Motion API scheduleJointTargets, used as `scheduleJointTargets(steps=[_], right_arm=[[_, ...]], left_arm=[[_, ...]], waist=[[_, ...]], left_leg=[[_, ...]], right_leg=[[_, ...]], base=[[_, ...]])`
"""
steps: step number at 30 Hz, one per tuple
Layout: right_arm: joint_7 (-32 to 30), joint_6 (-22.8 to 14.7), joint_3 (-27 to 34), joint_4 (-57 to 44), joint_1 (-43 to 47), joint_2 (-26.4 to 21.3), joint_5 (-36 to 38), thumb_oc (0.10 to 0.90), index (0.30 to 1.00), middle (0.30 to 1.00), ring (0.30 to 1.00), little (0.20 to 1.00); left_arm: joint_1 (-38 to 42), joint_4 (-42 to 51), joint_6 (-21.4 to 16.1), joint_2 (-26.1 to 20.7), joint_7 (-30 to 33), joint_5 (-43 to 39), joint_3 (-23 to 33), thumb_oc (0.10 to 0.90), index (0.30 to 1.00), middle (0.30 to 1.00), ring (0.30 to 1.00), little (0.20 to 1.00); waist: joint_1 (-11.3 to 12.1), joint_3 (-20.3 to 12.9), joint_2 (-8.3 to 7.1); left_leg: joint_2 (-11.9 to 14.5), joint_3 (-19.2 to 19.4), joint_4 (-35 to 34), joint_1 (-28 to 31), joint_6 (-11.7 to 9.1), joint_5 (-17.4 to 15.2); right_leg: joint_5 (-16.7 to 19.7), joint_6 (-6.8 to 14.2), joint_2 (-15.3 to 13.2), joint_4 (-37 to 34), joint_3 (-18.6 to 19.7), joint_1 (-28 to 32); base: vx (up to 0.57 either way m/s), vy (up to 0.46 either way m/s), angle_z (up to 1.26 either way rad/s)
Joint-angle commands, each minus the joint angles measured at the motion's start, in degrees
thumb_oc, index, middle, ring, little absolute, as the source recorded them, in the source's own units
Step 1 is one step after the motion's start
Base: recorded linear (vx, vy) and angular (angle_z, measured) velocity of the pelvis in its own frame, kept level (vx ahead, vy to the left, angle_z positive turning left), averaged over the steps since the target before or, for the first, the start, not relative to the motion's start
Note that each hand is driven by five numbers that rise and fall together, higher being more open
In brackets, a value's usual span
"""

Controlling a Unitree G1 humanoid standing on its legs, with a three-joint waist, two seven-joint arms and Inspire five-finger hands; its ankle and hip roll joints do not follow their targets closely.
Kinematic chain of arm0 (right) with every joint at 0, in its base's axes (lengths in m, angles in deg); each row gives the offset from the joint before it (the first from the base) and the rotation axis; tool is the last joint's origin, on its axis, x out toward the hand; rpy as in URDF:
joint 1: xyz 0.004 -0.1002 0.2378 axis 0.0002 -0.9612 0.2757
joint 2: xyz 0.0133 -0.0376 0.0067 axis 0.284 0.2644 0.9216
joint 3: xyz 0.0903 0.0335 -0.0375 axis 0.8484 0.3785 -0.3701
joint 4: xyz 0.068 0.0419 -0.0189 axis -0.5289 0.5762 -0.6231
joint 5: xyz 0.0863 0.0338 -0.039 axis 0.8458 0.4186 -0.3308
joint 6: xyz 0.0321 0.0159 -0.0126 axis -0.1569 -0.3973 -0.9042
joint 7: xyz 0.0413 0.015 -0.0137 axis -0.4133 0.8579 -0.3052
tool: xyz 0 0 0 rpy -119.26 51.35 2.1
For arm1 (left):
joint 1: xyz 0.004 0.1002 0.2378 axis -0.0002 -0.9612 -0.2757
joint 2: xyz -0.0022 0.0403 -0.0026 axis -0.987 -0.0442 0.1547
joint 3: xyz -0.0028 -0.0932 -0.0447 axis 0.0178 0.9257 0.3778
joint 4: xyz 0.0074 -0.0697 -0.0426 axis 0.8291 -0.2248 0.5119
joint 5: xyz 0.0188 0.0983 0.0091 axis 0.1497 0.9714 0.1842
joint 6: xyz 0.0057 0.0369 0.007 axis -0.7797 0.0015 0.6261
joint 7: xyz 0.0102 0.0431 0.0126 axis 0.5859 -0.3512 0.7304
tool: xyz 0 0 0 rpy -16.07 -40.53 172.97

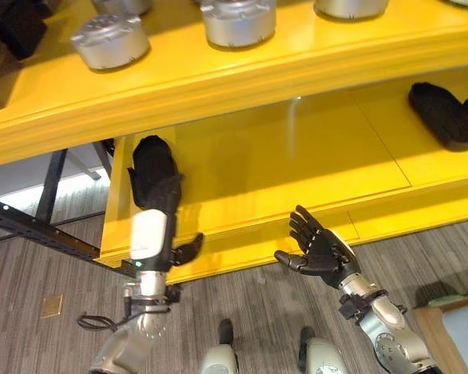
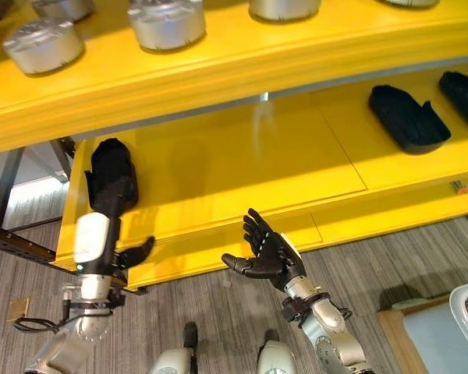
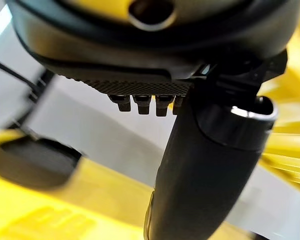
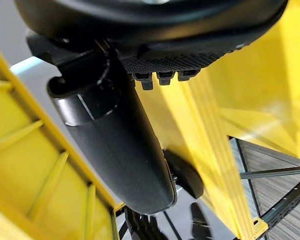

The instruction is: Move parts from the plastic box to the shelf.

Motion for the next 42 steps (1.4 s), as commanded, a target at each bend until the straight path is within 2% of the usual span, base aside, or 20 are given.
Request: scheduleJointTargets(steps=[1,3,7,8,11,16,18,19,20,23,24,27,31,32,34,36,37,39,41,42], right_arm=[[0.28,-8.01,0.23,-2.68,3.76,3.44,1.21,0.900,1.000,1.000,1.000,1.000],[-1.00,-9.65,0.50,-1.76,4.48,3.39,1.62,0.900,1.000,1.000,1.000,1.000],[-3.45,-12.57,1.39,-1.45,5.06,3.71,0.87,0.900,1.000,1.000,1.000,1.000],[-7.20,-14.49,3.12,-2.05,5.23,4.02,-1.27,0.900,1.000,1.000,1.000,1.000],[-12.30,-15.78,5.29,-3.20,5.29,4.07,-3.29,0.900,1.000,1.000,1.000,1.000],[-23.76,-17.74,12.23,-6.08,3.02,3.93,-9.60,0.900,1.000,1.000,1.000,1.000],[-24.75,-17.68,12.98,-6.33,2.53,4.04,-9.98,0.900,1.000,1.000,1.000,1.000],[-27.71,-18.24,15.97,-7.11,0.79,4.21,-11.50,0.900,1.000,1.000,1.000,1.000],[-27.79,-18.18,15.99,-7.23,0.70,4.22,-11.58,0.900,1.000,1.000,1.000,1.000],[-34.18,-18.05,19.95,-9.26,-2.10,4.64,-13.93,0.900,1.000,1.000,1.000,1.000],[-34.60,-18.36,20.17,-9.35,-2.26,4.68,-14.42,0.900,1.000,1.000,1.000,1.000],[-38.73,-18.33,24.38,-9.25,-5.01,5.67,-16.87,0.900,1.000,1.000,1.000,1.000],[-39.98,-16.52,27.32,-7.83,-7.33,6.65,-15.95,0.900,1.000,1.000,1.000,1.000],[-40.20,-15.78,28.39,-6.83,-8.03,6.79,-16.16,0.900,1.000,1.000,1.000,1.000],[-40.50,-15.05,29.20,-6.17,-8.75,7.02,-15.79,0.900,1.000,1.000,1.000,1.000],[-38.93,-13.81,29.81,-5.09,-9.10,7.47,-14.30,0.900,1.000,1.000,1.000,1.000],[-38.53,-13.56,29.75,-4.67,-8.84,7.54,-14.06,0.900,1.000,1.000,1.000,1.000],[-35.02,-12.69,29.15,-2.80,-7.14,7.32,-13.75,0.900,1.000,1.000,1.000,1.000],[-33.02,-11.39,28.38,-0.74,-4.16,6.41,-13.64,0.900,1.000,1.000,1.000,1.000],[-32.38,-11.15,27.95,0.15,-2.91,5.91,-13.46,0.900,1.000,1.000,1.000,1.000]], left_arm=[[3.62,3.01,-4.92,-4.38,-0.28,-6.60,2.57,0.900,1.000,1.000,1.000,1.000],[2.96,2.72,-6.63,-4.23,-0.42,-6.24,1.73,0.900,1.000,1.000,1.000,1.000],[2.68,2.01,-6.67,-3.83,-1.19,-9.70,1.29,0.900,1.000,1.000,1.000,1.000],[2.01,1.52,-6.01,-3.72,-3.04,-11.92,1.55,0.900,1.000,1.000,1.000,1.000],[1.42,0.50,-5.14,-3.42,-7.06,-17.32,2.00,0.900,1.000,1.000,1.000,1.000],[1.68,-0.31,-7.13,-2.51,-6.82,-22.30,3.45,0.900,1.000,1.000,1.000,1.000],[1.79,-0.48,-6.76,-2.38,-7.76,-23.42,3.58,0.900,1.000,1.000,1.000,1.000],[2.12,-0.89,-5.88,-1.85,-10.44,-26.62,4.12,0.900,1.000,1.000,1.000,1.000],[2.13,-0.90,-5.88,-1.85,-10.46,-26.65,4.09,0.900,1.000,1.000,1.000,1.000],[2.89,-0.91,-5.66,-1.42,-11.87,-27.66,4.69,0.900,1.000,1.000,1.000,1.000],[2.94,-0.89,-5.59,-1.39,-11.88,-27.79,4.75,0.900,1.000,1.000,1.000,1.000],[4.83,-1.49,-2.83,-0.62,-12.58,-29.97,5.69,0.900,1.000,1.000,1.000,1.000],[5.87,-3.22,1.08,0.02,-16.50,-32.01,6.47,0.900,1.000,1.000,1.000,1.000],[6.10,-3.44,1.44,0.03,-17.04,-31.94,6.79,0.900,1.000,1.000,1.000,1.000],[5.88,-3.32,1.43,-0.20,-17.50,-31.22,7.06,0.900,1.000,1.000,1.000,1.000],[4.33,-2.64,2.49,-0.30,-16.78,-30.38,8.50,0.900,1.000,1.000,1.000,1.000],[3.96,-2.61,2.68,-0.37,-16.38,-30.42,8.82,0.900,1.000,1.000,1.000,1.000],[1.41,-2.01,3.25,-0.58,-13.52,-31.29,10.61,0.900,1.000,1.000,1.000,1.000],[-1.80,-0.57,3.19,-0.58,-11.65,-30.29,13.00,0.900,1.000,1.000,1.000,1.000],[-2.48,-0.51,3.95,-0.55,-10.56,-31.23,13.53,0.900,1.000,1.000,1.000,1.000]], waist=[[0.18,-3.31,-4.70],[0.49,-4.02,-5.10],[0.57,-4.73,-5.39],[0.32,-5.32,-5.70],[-0.36,-6.19,-6.00],[-3.11,-7.83,-6.46],[-3.39,-8.01,-6.52],[-4.78,-8.60,-6.75],[-4.70,-8.63,-6.75],[-7.02,-9.49,-6.87],[-7.08,-9.54,-6.88],[-9.79,-10.23,-7.15],[-11.91,-10.32,-7.72],[-12.90,-10.11,-7.96],[-13.69,-9.69,-8.16],[-13.64,-9.03,-8.41],[-13.51,-8.95,-8.44],[-11.95,-8.70,-8.26],[-9.15,-8.25,-8.42],[-8.25,-8.04,-8.44]], left_leg=[[-1.19,2.02,-4.08,-2.37,-0.82,2.85],[-0.84,1.75,-4.54,-2.05,-0.98,2.97],[-0.51,1.74,-4.77,-1.56,-1.00,2.76],[-0.43,2.13,-5.04,-0.66,-0.87,2.27],[-0.42,2.92,-5.35,0.28,-0.69,1.63],[-0.84,5.34,-5.35,1.82,-0.25,-0.27],[-0.94,5.73,-5.35,2.06,-0.16,-0.55],[-1.26,7.10,-5.35,2.96,0.12,-1.53],[-1.27,7.17,-5.35,2.98,0.14,-1.57],[-1.99,9.31,-5.35,4.12,0.79,-2.93],[-2.04,9.45,-5.35,4.17,0.83,-3.00],[-3.38,11.69,-5.35,5.22,2.02,-4.53],[-5.21,14.51,-5.35,6.92,3.75,-6.51],[-6.23,15.76,-5.35,8.03,4.75,-7.52],[-6.82,17.65,-5.35,9.08,5.44,-8.23],[-6.52,22.30,-5.07,10.40,5.51,-8.77],[-6.33,23.46,-5.02,10.61,5.38,-8.77],[-5.22,28.85,-4.93,12.46,4.39,-9.87],[-4.39,35.40,-4.46,13.92,3.66,-9.48],[-4.35,37.07,-4.58,14.45,3.46,-9.33]], right_leg=[[2.50,-0.72,1.32,-15.04,-5.69,12.89],[2.99,-0.74,1.58,-16.26,-5.47,13.71],[3.33,-0.77,1.90,-17.30,-5.34,14.52],[3.68,-0.64,2.04,-18.02,-5.03,15.05],[4.16,-0.20,1.99,-18.80,-4.46,15.25],[5.89,1.29,1.14,-20.55,-2.61,14.77],[6.10,1.50,1.00,-20.73,-2.39,14.69],[6.78,2.29,0.56,-21.16,-1.44,14.27],[6.81,2.31,0.55,-21.19,-1.37,14.26],[7.58,3.25,0.12,-21.37,0.36,13.37],[7.60,3.30,0.11,-21.35,0.51,13.30],[8.12,4.12,-0.08,-20.66,3.07,12.23],[9.67,5.44,-0.69,-20.35,6.01,10.77],[10.97,6.22,-1.19,-20.88,7.73,10.05],[12.35,7.08,-1.90,-21.47,8.88,9.29],[14.75,8.92,-4.18,-22.83,4.98,8.81],[15.50,9.25,-4.75,-23.07,3.54,8.46],[18.91,10.67,-7.84,-23.76,-6.08,6.70],[22.81,10.93,-10.33,-23.72,-17.24,5.69],[23.64,10.93,-10.63,-23.53,-20.78,5.84]], base=[[-0.02,-0.035,0.05],[0.01,-0.030,0.07],[0.04,0.000,0.09],[0.10,0.028,0.01],[0.09,0.063,0.00],[0.07,0.089,-0.09],[0.06,0.079,-0.06],[0.06,0.089,-0.16],[0.08,0.124,-0.22],[0.05,0.110,-0.19],[0.06,0.134,-0.22],[0.06,0.134,-0.35],[0.02,0.102,-0.45],[0.00,0.080,-0.74],[-0.01,0.010,-1.10],[-0.07,-0.054,-0.58],[-0.14,-0.098,-1.03],[-0.12,-0.102,-2.19],[-0.17,-0.109,-1.98],[-0.13,-0.017,-2.34]])
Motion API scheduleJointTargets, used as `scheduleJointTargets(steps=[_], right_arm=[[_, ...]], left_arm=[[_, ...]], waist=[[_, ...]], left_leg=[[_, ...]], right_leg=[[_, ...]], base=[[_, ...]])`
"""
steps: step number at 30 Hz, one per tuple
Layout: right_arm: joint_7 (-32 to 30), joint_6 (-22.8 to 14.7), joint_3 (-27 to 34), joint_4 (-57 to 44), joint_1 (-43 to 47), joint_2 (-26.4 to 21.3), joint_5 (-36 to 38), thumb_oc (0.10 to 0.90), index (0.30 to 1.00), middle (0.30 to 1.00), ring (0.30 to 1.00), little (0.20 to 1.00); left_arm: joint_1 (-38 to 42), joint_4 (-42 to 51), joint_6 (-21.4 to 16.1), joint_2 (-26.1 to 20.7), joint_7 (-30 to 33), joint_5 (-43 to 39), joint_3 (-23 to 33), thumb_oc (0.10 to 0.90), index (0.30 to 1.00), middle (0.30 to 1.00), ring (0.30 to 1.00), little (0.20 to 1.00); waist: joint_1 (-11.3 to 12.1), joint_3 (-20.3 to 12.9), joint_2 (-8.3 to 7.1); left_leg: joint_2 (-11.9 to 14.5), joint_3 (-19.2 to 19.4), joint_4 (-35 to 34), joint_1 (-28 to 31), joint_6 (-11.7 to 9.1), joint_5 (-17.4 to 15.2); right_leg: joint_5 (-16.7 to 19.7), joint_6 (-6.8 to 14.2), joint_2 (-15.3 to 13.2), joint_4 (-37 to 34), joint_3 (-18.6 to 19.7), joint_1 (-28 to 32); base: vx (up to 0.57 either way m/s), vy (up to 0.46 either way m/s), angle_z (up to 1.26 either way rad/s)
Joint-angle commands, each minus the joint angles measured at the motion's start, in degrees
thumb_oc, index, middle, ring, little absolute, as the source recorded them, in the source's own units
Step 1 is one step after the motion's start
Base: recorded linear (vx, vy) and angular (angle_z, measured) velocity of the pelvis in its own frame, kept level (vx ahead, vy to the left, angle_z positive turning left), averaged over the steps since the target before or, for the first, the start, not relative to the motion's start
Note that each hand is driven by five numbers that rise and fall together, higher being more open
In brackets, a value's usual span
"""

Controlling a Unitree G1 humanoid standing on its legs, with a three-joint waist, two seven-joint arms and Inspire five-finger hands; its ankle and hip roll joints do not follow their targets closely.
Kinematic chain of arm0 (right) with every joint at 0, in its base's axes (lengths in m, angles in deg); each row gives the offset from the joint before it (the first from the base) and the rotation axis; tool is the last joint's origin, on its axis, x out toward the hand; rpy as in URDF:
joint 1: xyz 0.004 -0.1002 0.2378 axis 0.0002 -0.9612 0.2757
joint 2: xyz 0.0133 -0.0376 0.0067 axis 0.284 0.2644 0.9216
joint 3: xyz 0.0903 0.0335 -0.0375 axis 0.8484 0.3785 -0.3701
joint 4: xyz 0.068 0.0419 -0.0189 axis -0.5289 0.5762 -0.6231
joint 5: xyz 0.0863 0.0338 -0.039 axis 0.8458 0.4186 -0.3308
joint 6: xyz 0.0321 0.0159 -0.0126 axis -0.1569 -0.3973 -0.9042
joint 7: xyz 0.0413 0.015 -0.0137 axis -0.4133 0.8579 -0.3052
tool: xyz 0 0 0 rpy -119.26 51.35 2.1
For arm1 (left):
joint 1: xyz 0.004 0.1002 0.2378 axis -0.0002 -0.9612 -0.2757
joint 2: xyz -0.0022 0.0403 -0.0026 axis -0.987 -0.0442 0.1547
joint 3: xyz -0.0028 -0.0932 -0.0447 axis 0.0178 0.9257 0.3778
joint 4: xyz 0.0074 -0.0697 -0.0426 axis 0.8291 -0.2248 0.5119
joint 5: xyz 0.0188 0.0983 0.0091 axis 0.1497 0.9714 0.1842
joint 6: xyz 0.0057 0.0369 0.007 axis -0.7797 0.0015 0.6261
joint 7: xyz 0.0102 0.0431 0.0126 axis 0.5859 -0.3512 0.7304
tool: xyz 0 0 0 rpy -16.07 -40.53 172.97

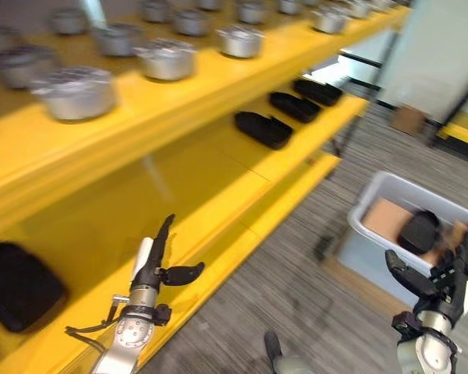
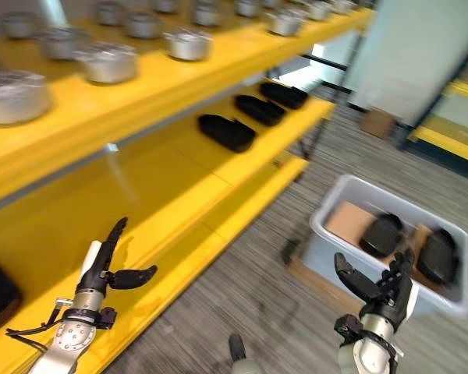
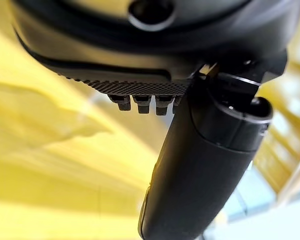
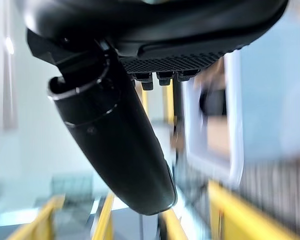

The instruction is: Move parts from the plastic box to the shelf.

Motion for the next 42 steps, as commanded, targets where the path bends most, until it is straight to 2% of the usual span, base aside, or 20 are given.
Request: scheduleJointTargets(steps=[1,2,3,4,9,12,13,15,19,21,23,24,25,27,29,34,36,39,41,42], right_arm=[[5.64,-3.36,3.36,-1.16,10.69,-5.54,0.10,0.900,1.000,1.000,1.000,1.000],[5.58,-3.10,2.75,0.02,12.90,-6.33,0.36,0.900,1.000,1.000,1.000,1.000],[5.71,-2.82,2.40,0.39,14.08,-6.82,-0.01,0.900,1.000,1.000,1.000,1.000],[5.14,-2.52,1.62,1.42,16.00,-7.76,-0.58,0.900,1.000,1.000,1.000,1.000],[3.49,-3.48,0.86,4.60,16.26,-7.62,-1.40,0.900,1.000,1.000,1.000,1.000],[1.98,-4.41,-0.03,4.76,16.74,-7.68,-3.35,0.900,1.000,1.000,1.000,1.000],[0.74,-3.52,0.15,4.40,16.57,-7.27,-3.25,0.900,1.000,1.000,1.000,1.000],[0.47,-3.67,0.19,4.53,16.26,-7.11,-3.20,0.900,1.000,1.000,1.000,1.000],[-3.61,-4.15,0.63,3.75,13.49,-5.12,-4.45,0.900,1.000,1.000,1.000,1.000],[-6.26,-3.98,1.59,2.34,11.05,-3.90,-5.42,0.900,1.000,1.000,1.000,1.000],[-8.08,-4.64,3.11,0.67,7.83,-2.39,-6.29,0.900,1.000,1.000,1.000,1.000],[-8.28,-5.12,4.11,-0.09,6.06,-1.60,-6.49,0.900,1.000,1.000,1.000,1.000],[-7.35,-5.35,4.34,0.00,5.68,-1.35,-6.38,0.900,1.000,1.000,1.000,1.000],[-5.13,-5.99,4.23,0.50,5.58,-1.22,-6.11,0.900,1.000,1.000,1.000,1.000],[-2.95,-6.62,3.41,0.72,5.99,-1.33,-5.28,0.900,1.000,1.000,1.000,1.000],[-2.42,-5.60,2.17,0.57,8.29,-2.88,-2.68,0.900,1.000,1.000,1.000,1.000],[-2.54,-5.22,1.35,0.23,8.88,-3.32,-2.00,0.900,1.000,1.000,1.000,1.000],[-2.23,-4.93,-0.37,0.23,10.63,-3.85,-1.72,0.900,1.000,1.000,1.000,1.000],[-1.60,-4.64,-1.81,0.31,12.55,-4.18,-1.83,0.900,1.000,1.000,1.000,1.000],[0.01,-4.37,-2.98,0.02,13.66,-4.65,-1.76,0.900,1.000,1.000,1.000,1.000]], left_arm=[[3.69,5.44,-2.81,-1.10,7.47,-2.07,6.67,0.900,1.000,1.000,1.000,1.000],[2.40,5.13,-3.06,-0.88,8.59,-3.25,7.38,0.900,1.000,1.000,1.000,1.000],[1.63,4.97,-3.61,-0.87,9.53,-3.16,7.95,0.900,1.000,1.000,1.000,1.000],[0.88,5.13,-4.28,-1.16,11.29,-2.83,9.07,0.900,1.000,1.000,1.000,1.000],[2.79,3.31,-3.40,-1.49,13.04,-4.75,9.67,0.900,1.000,1.000,1.000,1.000],[3.46,0.97,-4.46,-0.50,12.12,-6.19,9.52,0.900,1.000,1.000,1.000,1.000],[4.06,0.51,-4.83,0.08,10.04,-3.39,8.66,0.900,1.000,1.000,1.000,1.000],[4.34,0.51,-4.78,0.10,9.55,-2.67,8.23,0.900,1.000,1.000,1.000,1.000],[6.86,0.13,-4.58,-0.09,6.00,-2.06,5.99,0.900,1.000,1.000,1.000,1.000],[8.69,-0.26,-4.47,-0.30,4.02,-1.75,4.75,0.900,1.000,1.000,1.000,1.000],[11.08,-0.86,-3.83,-0.53,2.84,-1.90,2.66,0.900,1.000,1.000,1.000,1.000],[12.20,-0.80,-3.42,-1.16,1.69,-2.46,1.88,0.900,1.000,1.000,1.000,1.000],[12.17,-0.46,-3.07,-1.47,1.77,-2.52,1.79,0.900,1.000,1.000,1.000,1.000],[11.40,0.10,-2.40,-1.69,2.63,-2.82,2.04,0.900,1.000,1.000,1.000,1.000],[9.71,0.24,-2.69,-1.66,3.82,-3.30,2.88,0.900,1.000,1.000,1.000,1.000],[7.44,1.95,-3.42,-0.96,1.54,-3.54,3.80,0.900,1.000,1.000,1.000,1.000],[7.07,2.39,-3.48,-0.75,0.28,-4.31,3.92,0.900,1.000,1.000,1.000,1.000],[6.41,3.35,-3.94,-0.11,0.45,-4.82,4.12,0.900,1.000,1.000,1.000,1.000],[6.08,4.05,-4.40,0.45,1.05,-5.28,4.11,0.900,1.000,1.000,1.000,1.000],[6.53,4.73,-4.91,0.41,2.52,-5.46,3.67,0.900,1.000,1.000,1.000,1.000]], waist=[[4.14,0.94,0.16],[5.83,1.48,0.44],[6.81,1.88,0.71],[8.09,2.65,0.80],[7.52,3.40,0.25],[7.03,3.00,0.02],[6.36,2.60,-0.11],[6.06,2.50,-0.13],[3.07,2.11,-0.01],[0.87,1.75,0.37],[-2.60,1.43,1.28],[-4.76,1.42,2.10],[-5.36,1.50,2.36],[-5.70,1.89,2.56],[-5.06,2.15,2.46],[-2.54,1.71,2.07],[-2.04,1.55,2.19],[-1.13,1.95,2.25],[-0.18,2.51,2.21],[-0.15,3.15,2.31]], left_leg=[[-3.94,-2.40,0.09,2.29,1.92,-4.84],[-4.44,-0.73,0.17,2.98,2.22,-5.12],[-4.59,0.39,0.32,3.27,2.53,-5.31],[-4.65,1.26,1.23,3.25,3.42,-6.37],[-4.14,-1.26,4.66,2.51,4.60,-8.10],[-3.02,-0.97,4.22,3.29,4.36,-7.25],[-2.03,-0.96,3.73,3.75,3.79,-6.23],[-1.65,-1.36,3.64,3.55,3.64,-5.77],[-0.48,-5.31,3.64,2.01,3.20,-4.28],[-0.47,-9.01,2.98,0.86,3.27,-3.60],[-1.40,-15.12,1.02,-0.33,3.61,-2.18],[-1.50,-17.80,0.15,-1.60,3.85,-0.52],[-1.38,-18.66,0.02,-1.77,3.68,-0.49],[-0.82,-18.75,-0.10,-1.64,3.18,-0.26],[0.29,-17.29,-0.07,-1.37,2.16,0.18],[1.54,-15.39,-0.04,-2.24,0.29,0.85],[1.55,-15.93,-0.11,-1.89,-0.38,0.24],[2.30,-13.82,-0.02,-1.77,-0.96,0.64],[3.40,-11.50,0.32,-2.04,-1.60,1.45],[5.19,-11.05,0.44,-2.40,-1.96,2.28]], right_leg=[[11.89,5.32,-6.99,-1.18,-5.14,7.94],[11.97,4.78,-8.09,1.73,-10.25,7.45],[11.12,4.28,-8.84,4.13,-13.45,7.30],[8.76,2.89,-8.86,6.53,-16.94,6.60],[6.01,0.53,-8.56,9.42,-14.51,4.83],[3.77,-0.27,-8.61,11.74,-14.40,4.92],[2.04,-0.73,-7.71,12.27,-13.39,5.59],[1.48,-0.84,-7.35,12.49,-12.32,5.82],[-1.64,-0.73,-5.01,13.99,-0.52,6.02],[-3.51,-0.38,-3.98,15.32,6.81,6.04],[-2.98,0.26,-3.14,18.22,17.84,5.14],[-1.38,-0.25,-1.44,19.39,24.46,3.60],[-1.60,-0.26,-0.82,19.38,25.89,3.44],[-2.74,-0.23,-0.31,18.58,26.01,3.82],[-5.08,-0.28,-0.17,15.42,23.33,5.74],[-4.44,-1.21,0.16,8.97,18.29,8.97],[-5.06,-1.19,0.49,8.28,17.67,9.65],[-5.47,-2.21,1.16,8.14,14.31,9.72],[-6.24,-3.36,1.67,9.00,11.20,9.42],[-8.18,-4.33,1.82,12.07,10.90,7.94]], base=[[-0.13,0.058,-2.62],[-0.14,0.089,-2.11],[-0.21,0.018,-2.18],[-0.15,-0.036,-1.79],[-0.01,-0.165,-0.42],[0.07,-0.216,0.23],[0.07,-0.176,0.01],[0.07,-0.150,0.01],[0.04,-0.145,0.62],[0.04,-0.095,1.68],[0.00,-0.093,1.15],[-0.09,-0.124,1.99],[-0.12,-0.136,2.30],[-0.05,-0.070,0.67],[-0.08,-0.097,-0.48],[-0.08,-0.124,-0.63],[-0.03,-0.115,-0.44],[-0.07,-0.127,-0.29],[-0.14,-0.257,-0.56],[-0.16,-0.316,-0.98]])
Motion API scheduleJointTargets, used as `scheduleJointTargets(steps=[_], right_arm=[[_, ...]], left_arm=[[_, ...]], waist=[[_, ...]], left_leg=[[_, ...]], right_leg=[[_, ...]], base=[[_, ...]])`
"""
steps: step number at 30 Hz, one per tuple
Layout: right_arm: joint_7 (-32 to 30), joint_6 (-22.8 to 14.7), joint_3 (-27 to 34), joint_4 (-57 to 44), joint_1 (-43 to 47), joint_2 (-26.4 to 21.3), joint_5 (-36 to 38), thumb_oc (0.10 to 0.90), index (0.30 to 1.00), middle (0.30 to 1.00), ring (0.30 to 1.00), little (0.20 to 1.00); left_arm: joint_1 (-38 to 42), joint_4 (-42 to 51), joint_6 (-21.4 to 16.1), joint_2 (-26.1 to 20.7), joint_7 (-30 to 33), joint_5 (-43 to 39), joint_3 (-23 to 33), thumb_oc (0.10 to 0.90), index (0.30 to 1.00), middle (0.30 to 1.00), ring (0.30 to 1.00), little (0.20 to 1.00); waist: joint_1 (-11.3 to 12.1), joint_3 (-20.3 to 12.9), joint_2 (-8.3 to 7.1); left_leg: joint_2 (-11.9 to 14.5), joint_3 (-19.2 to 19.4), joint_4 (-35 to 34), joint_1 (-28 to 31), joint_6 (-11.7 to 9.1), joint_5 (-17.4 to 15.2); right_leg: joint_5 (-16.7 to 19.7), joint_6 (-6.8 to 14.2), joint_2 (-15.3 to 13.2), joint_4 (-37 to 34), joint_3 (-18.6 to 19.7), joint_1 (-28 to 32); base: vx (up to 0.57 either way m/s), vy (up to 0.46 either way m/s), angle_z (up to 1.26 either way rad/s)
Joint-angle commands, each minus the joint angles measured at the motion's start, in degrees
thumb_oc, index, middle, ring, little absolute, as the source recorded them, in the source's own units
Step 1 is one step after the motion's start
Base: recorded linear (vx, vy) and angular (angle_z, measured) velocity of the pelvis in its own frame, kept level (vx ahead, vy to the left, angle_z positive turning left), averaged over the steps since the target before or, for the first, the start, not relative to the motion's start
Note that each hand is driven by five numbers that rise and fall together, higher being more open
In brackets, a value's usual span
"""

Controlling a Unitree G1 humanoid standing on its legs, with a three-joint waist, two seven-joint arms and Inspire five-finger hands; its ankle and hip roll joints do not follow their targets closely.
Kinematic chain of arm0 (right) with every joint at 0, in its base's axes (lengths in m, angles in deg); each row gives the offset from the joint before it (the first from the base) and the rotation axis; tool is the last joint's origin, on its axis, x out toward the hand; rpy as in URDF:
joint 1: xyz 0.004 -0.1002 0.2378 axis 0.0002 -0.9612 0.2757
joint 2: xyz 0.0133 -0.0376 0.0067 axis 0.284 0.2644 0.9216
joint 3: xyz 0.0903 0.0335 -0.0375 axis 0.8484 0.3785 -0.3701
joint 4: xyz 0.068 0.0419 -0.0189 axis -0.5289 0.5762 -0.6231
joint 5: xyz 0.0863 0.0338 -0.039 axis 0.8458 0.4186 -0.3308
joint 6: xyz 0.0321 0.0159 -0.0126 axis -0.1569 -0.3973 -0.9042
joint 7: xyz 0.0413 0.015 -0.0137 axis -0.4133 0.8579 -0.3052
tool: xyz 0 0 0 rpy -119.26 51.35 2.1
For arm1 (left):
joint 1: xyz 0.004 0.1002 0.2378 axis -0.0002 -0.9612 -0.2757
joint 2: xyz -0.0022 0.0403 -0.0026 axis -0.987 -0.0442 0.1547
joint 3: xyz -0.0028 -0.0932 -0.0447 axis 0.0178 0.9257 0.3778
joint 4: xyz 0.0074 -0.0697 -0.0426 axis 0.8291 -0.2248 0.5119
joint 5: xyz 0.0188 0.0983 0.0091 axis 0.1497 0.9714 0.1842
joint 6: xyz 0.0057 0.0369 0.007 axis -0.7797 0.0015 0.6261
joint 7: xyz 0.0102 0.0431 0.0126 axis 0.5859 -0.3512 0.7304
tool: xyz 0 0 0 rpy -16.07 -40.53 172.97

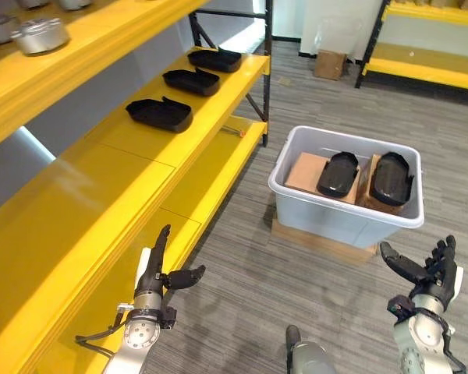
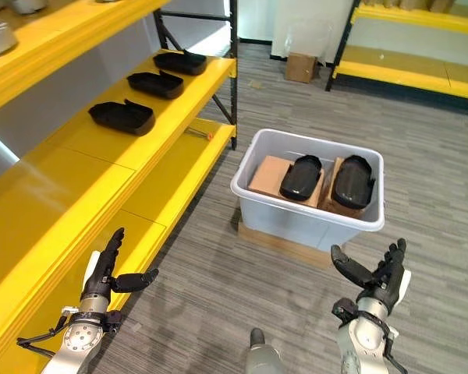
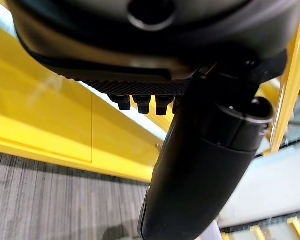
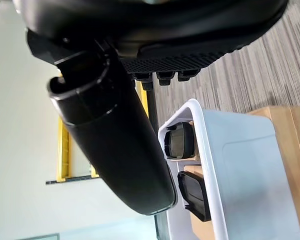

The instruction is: Move parts from the plastic box to the shelf.

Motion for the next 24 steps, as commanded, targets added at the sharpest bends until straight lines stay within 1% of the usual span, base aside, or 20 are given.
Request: scheduleJointTargets(steps=[1,4,6,7,8,9,11,12,13,14,15,16,17,18,19,20,21,22,23,24], right_arm=[[3.42,-4.72,-0.63,-6.01,4.95,-2.00,0.15,0.900,1.000,1.000,1.000,1.000],[5.90,-4.01,-1.40,-6.32,5.09,-2.87,1.24,0.900,1.000,1.000,1.000,1.000],[7.84,-3.83,-2.76,-6.19,5.23,-3.25,2.40,0.900,1.000,1.000,1.000,1.000],[9.76,-3.55,-3.64,-6.26,5.36,-3.44,2.88,0.900,1.000,1.000,1.000,1.000],[12.45,-3.24,-5.18,-5.97,6.06,-3.65,3.87,0.900,1.000,1.000,1.000,1.000],[12.59,-3.24,-5.25,-5.90,6.12,-3.67,4.06,0.900,1.000,1.000,1.000,1.000],[15.39,-2.47,-6.74,-5.89,6.86,-3.99,5.32,0.900,1.000,1.000,1.000,1.000],[15.64,-2.29,-7.00,-6.03,6.92,-4.03,5.41,0.900,1.000,1.000,1.000,1.000],[17.46,-1.45,-8.25,-6.56,7.00,-3.93,5.89,0.900,1.000,1.000,1.000,1.000],[17.73,-0.91,-8.71,-7.10,6.94,-3.80,5.96,0.900,1.000,1.000,1.000,1.000],[17.64,-0.48,-9.05,-7.68,6.82,-3.69,5.81,0.900,1.000,1.000,1.000,1.000],[16.75,0.15,-10.07,-9.07,6.50,-3.16,5.21,0.900,1.000,1.000,1.000,1.000],[15.91,0.13,-10.62,-9.84,6.06,-2.71,5.08,0.900,1.000,1.000,1.000,1.000],[14.41,-0.30,-11.34,-10.97,5.17,-2.06,4.84,0.900,1.000,1.000,1.000,1.000],[14.24,-0.42,-11.41,-11.04,5.06,-1.99,4.80,0.900,1.000,1.000,1.000,1.000],[13.83,-0.60,-11.70,-11.45,4.71,-1.74,4.51,0.900,1.000,1.000,1.000,1.000],[14.12,-0.68,-12.05,-11.50,4.50,-1.73,4.43,0.900,1.000,1.000,1.000,1.000],[15.14,-0.71,-12.51,-11.23,4.43,-1.63,4.16,0.900,1.000,1.000,1.000,1.000],[16.41,-1.10,-13.15,-10.42,4.73,-1.51,4.11,0.900,1.000,1.000,1.000,1.000],[16.50,-1.18,-13.39,-10.31,4.80,-1.46,4.08,0.900,1.000,1.000,1.000,1.000]], left_arm=[[2.65,7.16,-6.31,-4.48,3.41,-1.07,3.42,0.900,1.000,1.000,1.000,1.000],[4.29,7.39,-6.05,-4.39,5.12,-1.96,3.01,0.900,1.000,1.000,1.000,1.000],[5.51,6.85,-6.39,-3.92,6.75,-2.74,2.93,0.900,1.000,1.000,1.000,1.000],[6.15,7.04,-5.98,-3.70,7.65,-2.88,2.96,0.900,1.000,1.000,1.000,1.000],[6.78,7.34,-5.44,-3.43,8.43,-2.17,3.05,0.900,1.000,1.000,1.000,1.000],[6.82,7.35,-5.44,-3.42,8.39,-2.07,3.05,0.900,1.000,1.000,1.000,1.000],[6.61,8.15,-4.62,-3.13,9.69,-1.36,3.19,0.900,1.000,1.000,1.000,1.000],[6.54,8.38,-4.52,-3.08,9.75,-1.30,3.24,0.900,1.000,1.000,1.000,1.000],[6.50,9.09,-3.44,-2.82,10.13,-1.11,4.10,0.900,1.000,1.000,1.000,1.000],[6.70,9.34,-2.88,-2.82,9.70,-1.21,4.48,0.900,1.000,1.000,1.000,1.000],[6.84,9.58,-2.40,-2.83,9.33,-1.33,4.76,0.900,1.000,1.000,1.000,1.000],[7.51,9.77,-1.54,-2.74,8.25,-1.27,5.11,0.900,1.000,1.000,1.000,1.000],[8.03,9.40,-1.64,-2.69,7.54,-1.18,5.08,0.900,1.000,1.000,1.000,1.000],[8.71,8.75,-2.16,-2.66,6.60,-0.99,4.56,0.900,1.000,1.000,1.000,1.000],[8.78,8.62,-2.39,-2.66,6.45,-0.90,4.47,0.900,1.000,1.000,1.000,1.000],[8.91,8.15,-3.34,-2.58,6.56,-0.80,4.06,0.900,1.000,1.000,1.000,1.000],[8.84,8.11,-3.55,-2.60,7.05,-0.97,3.97,0.900,1.000,1.000,1.000,1.000],[8.48,7.87,-4.10,-2.62,7.75,-1.26,4.19,0.900,1.000,1.000,1.000,1.000],[7.89,6.99,-5.53,-2.78,8.59,-1.24,4.55,0.900,1.000,1.000,1.000,1.000],[7.79,6.73,-5.91,-2.64,8.74,-0.95,4.59,0.900,1.000,1.000,1.000,1.000]], waist=[[0.84,-1.53,-4.99],[0.47,-1.56,-5.59],[0.51,-1.51,-6.21],[0.82,-1.57,-6.51],[1.83,-1.42,-6.77],[1.86,-1.38,-6.80],[2.89,-1.56,-6.74],[3.10,-1.60,-6.70],[4.05,-1.69,-6.41],[4.30,-1.84,-6.37],[4.42,-1.79,-6.39],[4.53,-1.77,-6.26],[4.56,-1.67,-6.10],[5.09,-1.17,-6.06],[5.19,-1.11,-6.12],[5.74,-0.82,-6.18],[6.19,-0.72,-6.33],[6.93,-0.65,-6.57],[7.62,-0.97,-6.61],[7.79,-1.13,-6.65]], left_leg=[[-1.70,-3.07,0.46,-2.80,0.48,0.05],[0.93,-5.09,0.67,-3.64,-1.01,1.62],[2.60,-7.62,1.45,-3.62,-2.04,3.97],[2.60,-10.14,1.65,-3.78,-2.27,4.76],[1.53,-14.88,3.42,-5.19,-1.38,5.60],[1.46,-15.18,3.69,-5.29,-1.34,5.48],[-2.64,-21.34,5.84,-6.27,-0.26,3.56],[-3.47,-22.33,6.43,-6.65,0.01,3.13],[-9.40,-26.35,7.92,-8.75,2.37,-0.35],[-11.90,-27.06,7.83,-9.61,3.41,-1.92],[-13.32,-27.20,7.72,-9.89,4.06,-3.08],[-15.86,-27.15,6.68,-10.89,4.91,-3.92],[-16.98,-26.42,5.48,-11.79,5.15,-3.12],[-18.39,-25.39,4.11,-15.39,4.79,-0.26],[-18.54,-25.25,4.07,-15.75,4.75,0.01],[-18.98,-25.47,4.11,-18.76,4.28,1.91],[-19.24,-26.13,4.00,-20.71,4.11,2.51],[-19.90,-28.29,4.20,-22.79,4.09,2.85],[-20.79,-30.78,3.34,-22.78,4.72,2.70],[-20.83,-31.13,3.18,-22.84,4.78,2.76]], right_leg=[[-3.93,2.44,-0.75,-2.10,0.46,9.00],[-4.86,1.44,0.06,-0.62,1.70,7.74],[-5.14,0.45,1.29,-0.65,2.73,7.90],[-5.18,0.19,1.81,-0.93,3.60,8.07],[-3.81,-0.70,2.88,-2.28,5.64,8.02],[-3.78,-0.70,2.89,-2.37,5.78,8.09],[-3.18,-1.01,4.04,-4.19,9.50,8.75],[-3.05,-1.03,4.22,-4.53,10.18,8.92],[-2.13,-0.88,5.44,-6.25,13.99,9.80],[-1.31,-0.78,5.98,-7.10,15.27,9.92],[-0.94,-0.57,6.26,-7.74,16.05,10.33],[-0.04,-0.18,7.14,-9.23,17.44,11.20],[0.54,0.09,7.69,-10.51,17.90,12.10],[1.44,0.29,8.25,-12.78,18.54,14.28],[1.54,0.32,8.22,-13.11,18.60,14.61],[1.84,0.20,8.57,-13.81,19.16,15.59],[1.88,0.13,8.77,-14.05,19.69,16.06],[1.73,0.06,9.18,-14.11,21.05,16.56],[1.08,-0.08,9.88,-13.95,22.38,16.70],[1.04,-0.05,9.98,-14.01,22.65,16.67]], base=[[-0.16,-0.345,-1.15],[-0.06,-0.313,-0.53],[0.00,-0.302,-0.34],[-0.01,-0.296,-0.55],[-0.01,-0.226,-0.81],[0.01,-0.197,-1.11],[0.05,-0.102,-1.08],[0.10,-0.135,-1.12],[0.11,-0.146,-1.22],[0.12,-0.141,-1.37],[0.11,-0.097,-1.30],[0.12,-0.066,-1.14],[0.19,-0.064,-0.97],[0.15,-0.025,-0.73],[0.17,-0.012,-0.55],[0.10,-0.001,-0.56],[0.16,0.027,-0.43],[0.17,0.074,-0.28],[0.16,0.090,-0.19],[0.14,0.092,-0.69]])
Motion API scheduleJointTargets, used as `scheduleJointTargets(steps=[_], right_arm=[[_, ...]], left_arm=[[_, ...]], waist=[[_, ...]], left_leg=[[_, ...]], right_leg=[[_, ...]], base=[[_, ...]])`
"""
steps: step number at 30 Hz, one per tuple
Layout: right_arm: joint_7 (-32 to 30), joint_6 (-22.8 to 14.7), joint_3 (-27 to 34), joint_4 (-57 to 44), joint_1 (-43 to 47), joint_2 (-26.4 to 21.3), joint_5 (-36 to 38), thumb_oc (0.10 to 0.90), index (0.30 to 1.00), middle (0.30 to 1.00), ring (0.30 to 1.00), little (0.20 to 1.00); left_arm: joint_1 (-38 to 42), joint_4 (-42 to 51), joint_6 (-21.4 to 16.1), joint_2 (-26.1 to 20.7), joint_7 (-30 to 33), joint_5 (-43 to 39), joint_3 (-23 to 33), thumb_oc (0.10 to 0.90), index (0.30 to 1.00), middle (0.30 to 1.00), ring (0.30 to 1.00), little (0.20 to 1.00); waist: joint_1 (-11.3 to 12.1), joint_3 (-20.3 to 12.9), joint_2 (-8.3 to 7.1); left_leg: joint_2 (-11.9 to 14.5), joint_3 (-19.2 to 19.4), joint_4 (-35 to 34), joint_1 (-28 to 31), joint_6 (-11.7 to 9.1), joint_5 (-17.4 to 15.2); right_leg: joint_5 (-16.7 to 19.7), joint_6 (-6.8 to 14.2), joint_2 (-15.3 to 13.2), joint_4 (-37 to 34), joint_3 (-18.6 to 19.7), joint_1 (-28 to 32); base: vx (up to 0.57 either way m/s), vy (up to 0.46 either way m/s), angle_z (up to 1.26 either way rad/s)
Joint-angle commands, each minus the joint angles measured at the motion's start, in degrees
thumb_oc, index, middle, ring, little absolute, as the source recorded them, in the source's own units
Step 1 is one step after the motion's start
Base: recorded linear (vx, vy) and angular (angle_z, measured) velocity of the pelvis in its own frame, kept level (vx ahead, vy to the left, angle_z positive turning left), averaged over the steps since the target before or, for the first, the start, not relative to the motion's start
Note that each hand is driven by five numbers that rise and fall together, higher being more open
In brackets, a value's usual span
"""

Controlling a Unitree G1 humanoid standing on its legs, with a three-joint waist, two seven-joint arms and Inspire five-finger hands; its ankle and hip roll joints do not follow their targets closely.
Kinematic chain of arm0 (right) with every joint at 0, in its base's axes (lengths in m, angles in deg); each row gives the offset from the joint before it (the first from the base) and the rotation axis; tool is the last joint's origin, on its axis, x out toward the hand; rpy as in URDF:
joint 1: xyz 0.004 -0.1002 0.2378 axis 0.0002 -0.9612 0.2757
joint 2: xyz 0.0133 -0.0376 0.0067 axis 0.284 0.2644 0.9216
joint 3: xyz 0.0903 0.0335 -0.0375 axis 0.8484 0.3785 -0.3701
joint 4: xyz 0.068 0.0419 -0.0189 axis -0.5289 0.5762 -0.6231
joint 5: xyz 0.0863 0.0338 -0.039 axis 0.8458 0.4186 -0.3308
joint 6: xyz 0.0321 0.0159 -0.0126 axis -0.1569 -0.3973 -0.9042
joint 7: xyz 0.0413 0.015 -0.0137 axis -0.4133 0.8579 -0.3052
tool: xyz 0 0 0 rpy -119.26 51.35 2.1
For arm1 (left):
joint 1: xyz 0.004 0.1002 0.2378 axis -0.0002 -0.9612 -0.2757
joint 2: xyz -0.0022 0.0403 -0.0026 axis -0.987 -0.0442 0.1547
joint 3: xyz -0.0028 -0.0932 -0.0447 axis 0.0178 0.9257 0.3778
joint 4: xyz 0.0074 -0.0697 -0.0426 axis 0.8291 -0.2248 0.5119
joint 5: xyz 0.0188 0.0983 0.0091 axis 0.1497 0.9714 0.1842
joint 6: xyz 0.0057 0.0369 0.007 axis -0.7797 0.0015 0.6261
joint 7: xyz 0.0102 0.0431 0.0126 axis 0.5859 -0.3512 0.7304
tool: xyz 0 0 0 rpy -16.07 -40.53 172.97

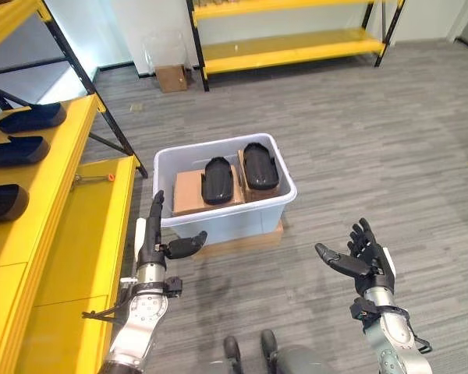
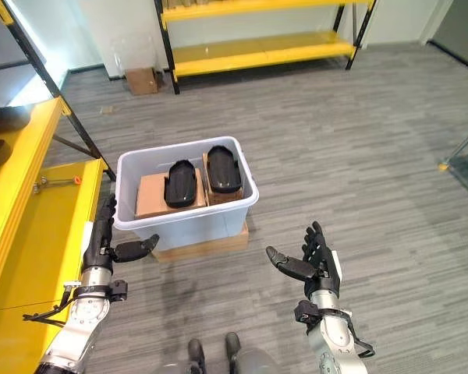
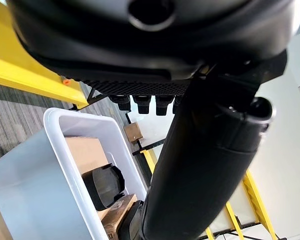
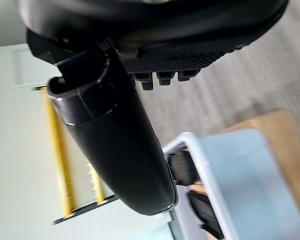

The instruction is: Move parts from the plastic box to the shelf.

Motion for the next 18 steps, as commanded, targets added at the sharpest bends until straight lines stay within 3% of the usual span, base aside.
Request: scheduleJointTargets(steps=[1,7,18], right_arm=[[2.47,-5.83,2.04,-4.29,7.19,-1.06,-1.20,0.900,1.000,1.000,1.000,1.000],[3.92,-5.02,1.01,-3.94,6.92,-0.56,-1.02,0.900,1.000,1.000,1.000,1.000],[3.50,-4.32,1.23,-4.01,7.38,1.03,-2.11,0.900,1.000,1.000,1.000,1.000]], left_arm=[[0.55,2.54,-7.31,-3.86,1.78,1.10,4.18,0.900,1.000,1.000,1.000,1.000],[2.28,0.82,-8.23,-3.67,1.81,-0.71,3.91,0.900,1.000,1.000,1.000,1.000],[2.01,-0.63,-8.46,-3.97,1.40,1.58,4.32,0.900,1.000,1.000,1.000,1.000]], waist=[[3.63,-3.66,-2.87],[2.80,-6.07,-3.28],[2.54,-7.64,-3.85]], left_leg=[[-4.63,-1.77,-19.74,-1.21,2.71,4.70],[-3.61,1.65,-22.87,5.52,4.83,2.90],[-3.98,1.81,-23.13,10.22,7.08,-1.44]], right_leg=[[6.82,7.39,-2.54,-16.08,2.41,10.08],[5.88,7.86,-3.49,-15.05,-0.98,9.52],[4.62,8.87,-4.37,-11.97,-2.93,7.12]], base=[[0.13,0.090,-1.13],[0.19,0.103,-0.25],[0.11,0.072,-0.11]])
